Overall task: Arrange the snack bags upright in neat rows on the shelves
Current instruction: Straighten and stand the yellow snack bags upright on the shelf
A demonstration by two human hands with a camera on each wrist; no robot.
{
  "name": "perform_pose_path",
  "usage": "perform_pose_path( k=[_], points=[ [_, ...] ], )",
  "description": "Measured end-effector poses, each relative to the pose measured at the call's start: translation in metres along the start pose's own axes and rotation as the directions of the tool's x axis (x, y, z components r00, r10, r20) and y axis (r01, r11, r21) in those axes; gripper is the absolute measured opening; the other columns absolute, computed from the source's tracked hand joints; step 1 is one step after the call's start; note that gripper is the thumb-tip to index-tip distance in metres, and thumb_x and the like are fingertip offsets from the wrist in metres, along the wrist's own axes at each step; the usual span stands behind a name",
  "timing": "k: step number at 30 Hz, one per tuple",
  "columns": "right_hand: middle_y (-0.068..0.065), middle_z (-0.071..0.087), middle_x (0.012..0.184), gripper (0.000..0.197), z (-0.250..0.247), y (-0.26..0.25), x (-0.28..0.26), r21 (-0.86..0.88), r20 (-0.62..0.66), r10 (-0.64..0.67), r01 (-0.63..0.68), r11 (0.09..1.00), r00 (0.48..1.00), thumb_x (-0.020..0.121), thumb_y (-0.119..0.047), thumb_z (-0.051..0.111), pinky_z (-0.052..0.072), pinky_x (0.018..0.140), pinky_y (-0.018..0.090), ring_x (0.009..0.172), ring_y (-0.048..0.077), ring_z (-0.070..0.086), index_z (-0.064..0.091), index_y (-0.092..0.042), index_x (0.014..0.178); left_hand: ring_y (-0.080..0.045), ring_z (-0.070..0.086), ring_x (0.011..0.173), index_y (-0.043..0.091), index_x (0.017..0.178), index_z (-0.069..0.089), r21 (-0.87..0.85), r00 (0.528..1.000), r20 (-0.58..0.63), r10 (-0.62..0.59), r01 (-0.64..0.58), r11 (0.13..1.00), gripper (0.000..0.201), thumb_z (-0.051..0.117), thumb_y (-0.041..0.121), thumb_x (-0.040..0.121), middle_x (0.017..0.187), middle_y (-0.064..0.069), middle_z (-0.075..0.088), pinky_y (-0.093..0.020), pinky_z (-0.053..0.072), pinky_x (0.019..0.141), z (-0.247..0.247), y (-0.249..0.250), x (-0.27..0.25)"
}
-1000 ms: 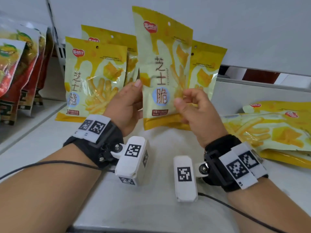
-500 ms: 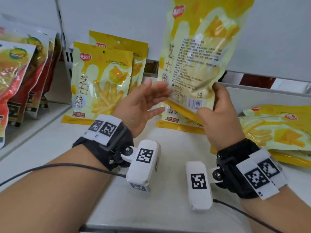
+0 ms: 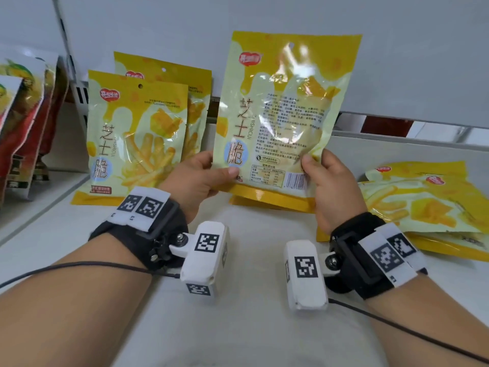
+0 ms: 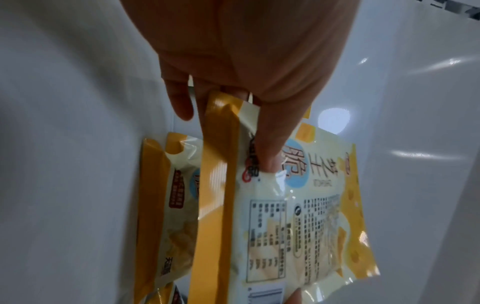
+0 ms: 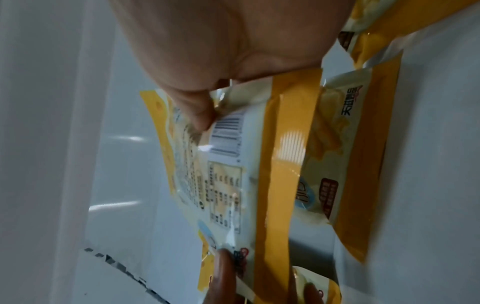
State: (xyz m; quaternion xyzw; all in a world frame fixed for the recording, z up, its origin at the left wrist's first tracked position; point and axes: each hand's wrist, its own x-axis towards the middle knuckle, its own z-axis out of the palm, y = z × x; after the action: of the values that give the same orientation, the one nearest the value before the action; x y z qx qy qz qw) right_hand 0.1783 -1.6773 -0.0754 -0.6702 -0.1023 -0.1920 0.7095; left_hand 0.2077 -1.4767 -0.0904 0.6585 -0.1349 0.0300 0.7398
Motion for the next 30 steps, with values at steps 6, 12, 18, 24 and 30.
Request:
perform_pose_path(
  k=[6, 12, 18, 24, 30],
  points=[
    [0.009, 0.072, 0.099, 0.019, -0.003, 0.004, 0.003, -0.076, -0.010, 0.044, -0.045, 0.996, 0.999, 0.093, -0.013, 0.054, 0.051, 0.094, 0.045, 0.097, 0.026, 0.067, 0.069, -0.019, 0.084, -0.018, 0.072, 0.080, 0.013, 0.100, 0.065, -0.219, 0.999, 0.031, 0.018, -0.011, 0.976, 0.017, 0.058, 0.018, 0.085, 0.089, -0.004, 0.076, -0.028, 0.058, 0.066, 0.003, 0.003, -0.002],
    [0.004, 0.072, 0.095, 0.017, -0.004, 0.005, 0.003, -0.070, 0.019, 0.014, -0.013, 0.997, 1.000, 0.094, -0.014, 0.052, 0.055, 0.086, 0.035, 0.093, 0.020, 0.068, 0.068, -0.018, 0.091, -0.027, 0.068, 0.088, 0.011, 0.099, 0.065, -0.187, 1.000, -0.011, -0.008, 0.006, 0.982, 0.017, 0.051, 0.005, 0.092, 0.093, -0.008, 0.074, -0.041, 0.055, 0.084, 0.005, 0.004, -0.004],
    [0.004, 0.072, 0.088, 0.018, -0.005, 0.004, 0.003, -0.055, 0.031, 0.033, -0.031, 0.998, 0.999, 0.093, -0.011, 0.052, 0.055, 0.085, 0.038, 0.086, 0.018, 0.068, 0.069, -0.014, 0.087, -0.017, 0.071, 0.082, 0.016, 0.105, 0.062, -0.304, 0.996, -0.020, 0.086, -0.088, 0.948, 0.020, 0.050, 0.010, 0.090, 0.087, 0.001, 0.075, -0.035, 0.059, 0.078, 0.010, 0.010, -0.006],
    [-0.004, 0.075, 0.086, 0.016, -0.006, -0.004, 0.002, 0.132, 0.023, -0.073, 0.069, 0.989, 0.997, 0.092, -0.013, 0.054, 0.056, 0.072, 0.026, 0.084, 0.012, 0.070, 0.068, -0.021, 0.089, -0.025, 0.069, 0.099, 0.020, 0.098, 0.072, -0.176, 0.997, 0.041, 0.058, -0.050, 0.983, 0.037, 0.059, 0.050, 0.081, 0.103, -0.006, 0.074, -0.041, 0.054, 0.087, 0.012, 0.010, -0.010],
    [0.001, 0.075, 0.084, 0.018, -0.005, -0.008, 0.002, 0.240, -0.010, -0.025, 0.026, 0.970, 1.000, 0.093, -0.016, 0.051, 0.057, 0.077, 0.037, 0.081, 0.018, 0.071, 0.068, -0.016, 0.087, -0.027, 0.068, 0.102, 0.028, 0.089, 0.077, -0.130, 0.998, 0.027, 0.057, -0.053, 0.990, 0.037, 0.053, 0.054, 0.079, 0.104, -0.006, 0.074, -0.051, 0.047, 0.098, 0.014, 0.012, -0.009]
  ],
)
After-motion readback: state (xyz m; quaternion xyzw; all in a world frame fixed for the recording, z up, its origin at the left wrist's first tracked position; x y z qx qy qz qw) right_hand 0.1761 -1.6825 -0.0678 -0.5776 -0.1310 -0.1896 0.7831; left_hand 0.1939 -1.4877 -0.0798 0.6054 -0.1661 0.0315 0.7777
